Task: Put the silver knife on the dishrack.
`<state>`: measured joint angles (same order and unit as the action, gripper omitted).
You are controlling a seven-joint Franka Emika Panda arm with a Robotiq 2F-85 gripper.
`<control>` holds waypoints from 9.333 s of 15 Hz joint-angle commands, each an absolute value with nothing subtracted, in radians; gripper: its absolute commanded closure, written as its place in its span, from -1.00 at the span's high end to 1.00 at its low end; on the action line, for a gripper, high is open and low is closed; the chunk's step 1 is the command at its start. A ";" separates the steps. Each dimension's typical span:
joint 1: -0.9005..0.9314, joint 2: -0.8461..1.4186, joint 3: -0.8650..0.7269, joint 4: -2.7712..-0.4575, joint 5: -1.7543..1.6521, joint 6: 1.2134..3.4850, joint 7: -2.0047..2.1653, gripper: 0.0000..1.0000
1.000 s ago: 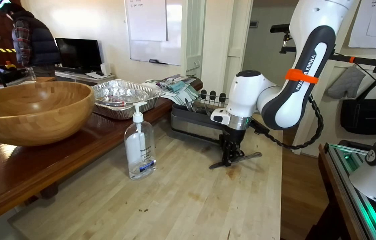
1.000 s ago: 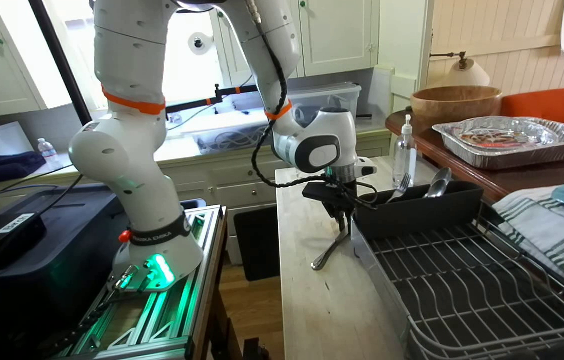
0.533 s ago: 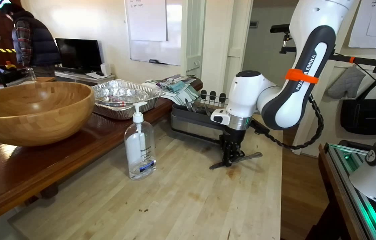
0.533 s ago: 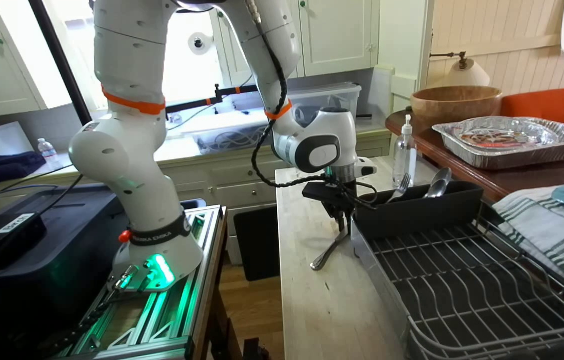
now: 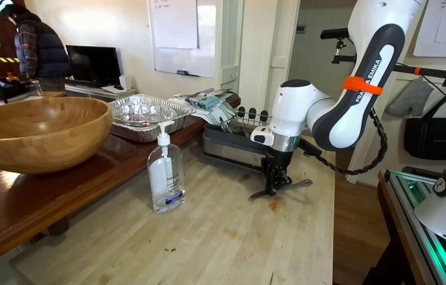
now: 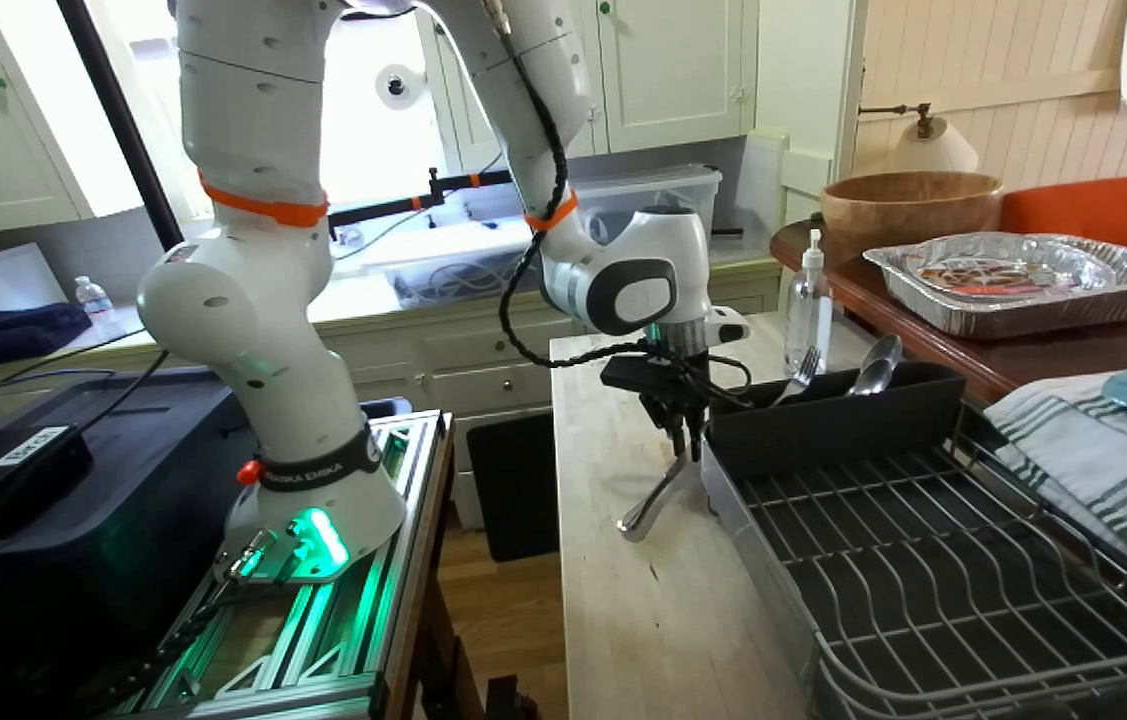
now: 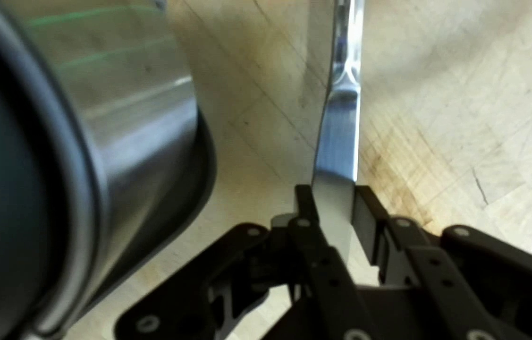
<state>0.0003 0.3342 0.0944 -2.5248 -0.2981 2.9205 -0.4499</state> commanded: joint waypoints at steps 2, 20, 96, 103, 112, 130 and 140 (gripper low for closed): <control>-0.007 0.252 0.116 -2.566 -0.281 2.886 -0.447 -0.87; -0.074 0.108 0.292 -2.591 0.111 2.987 -0.646 -0.87; -0.357 0.028 0.329 -2.126 1.505 2.582 -2.288 -0.87; -0.203 0.049 0.135 -2.114 1.478 2.517 -2.258 -0.87; -0.135 0.043 0.065 -2.123 1.468 2.534 -2.244 -0.49; -0.100 0.079 -0.001 -2.089 1.611 2.474 -2.437 -0.87; -0.105 0.140 -0.047 -2.063 1.655 2.332 -2.514 -0.87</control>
<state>-0.1144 0.1044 -0.0251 -2.0902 1.6220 2.3830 -2.4711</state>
